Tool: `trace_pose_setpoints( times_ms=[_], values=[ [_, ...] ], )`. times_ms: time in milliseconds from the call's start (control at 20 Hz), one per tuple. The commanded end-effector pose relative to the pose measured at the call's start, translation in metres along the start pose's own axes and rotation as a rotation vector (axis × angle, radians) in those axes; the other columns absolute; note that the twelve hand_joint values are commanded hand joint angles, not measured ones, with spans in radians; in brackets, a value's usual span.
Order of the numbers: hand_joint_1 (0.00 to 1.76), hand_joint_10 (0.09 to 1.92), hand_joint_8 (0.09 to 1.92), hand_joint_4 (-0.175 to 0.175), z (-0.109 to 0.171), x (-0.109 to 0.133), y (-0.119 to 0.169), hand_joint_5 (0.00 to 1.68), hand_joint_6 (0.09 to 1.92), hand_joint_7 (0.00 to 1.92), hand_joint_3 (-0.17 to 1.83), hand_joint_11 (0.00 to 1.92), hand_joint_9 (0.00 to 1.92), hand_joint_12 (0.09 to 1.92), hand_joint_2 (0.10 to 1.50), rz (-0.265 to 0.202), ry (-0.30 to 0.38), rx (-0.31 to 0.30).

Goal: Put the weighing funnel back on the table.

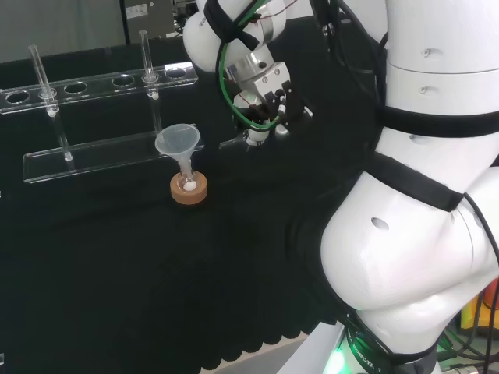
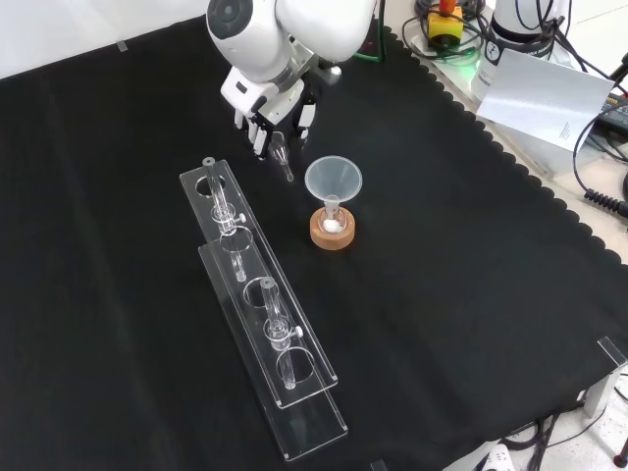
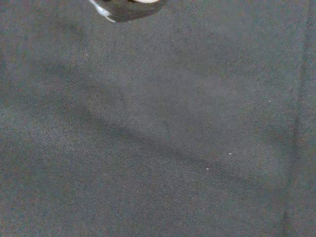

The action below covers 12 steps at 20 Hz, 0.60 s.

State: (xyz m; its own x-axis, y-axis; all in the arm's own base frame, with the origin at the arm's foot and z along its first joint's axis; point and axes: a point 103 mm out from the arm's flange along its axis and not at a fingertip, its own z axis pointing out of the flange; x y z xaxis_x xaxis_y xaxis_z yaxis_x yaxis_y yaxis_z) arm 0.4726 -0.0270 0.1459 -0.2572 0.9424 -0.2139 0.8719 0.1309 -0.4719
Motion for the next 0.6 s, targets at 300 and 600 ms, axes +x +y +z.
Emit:
trace_pose_setpoints(
  times_ms=[300, 600],
  values=[
    [1.10, 0.17, 0.42, 0.129, 0.026, 0.007, 0.016, 1.16, 0.75, 1.19, -0.17, 0.86, 1.32, 1.02, 1.12, -0.023, 0.050, -0.009],
    [1.10, 0.17, 0.42, 0.127, 0.036, 0.019, 0.027, 1.15, 0.75, 1.19, -0.17, 0.87, 1.33, 1.02, 1.12, -0.033, 0.061, -0.009]
  ],
)
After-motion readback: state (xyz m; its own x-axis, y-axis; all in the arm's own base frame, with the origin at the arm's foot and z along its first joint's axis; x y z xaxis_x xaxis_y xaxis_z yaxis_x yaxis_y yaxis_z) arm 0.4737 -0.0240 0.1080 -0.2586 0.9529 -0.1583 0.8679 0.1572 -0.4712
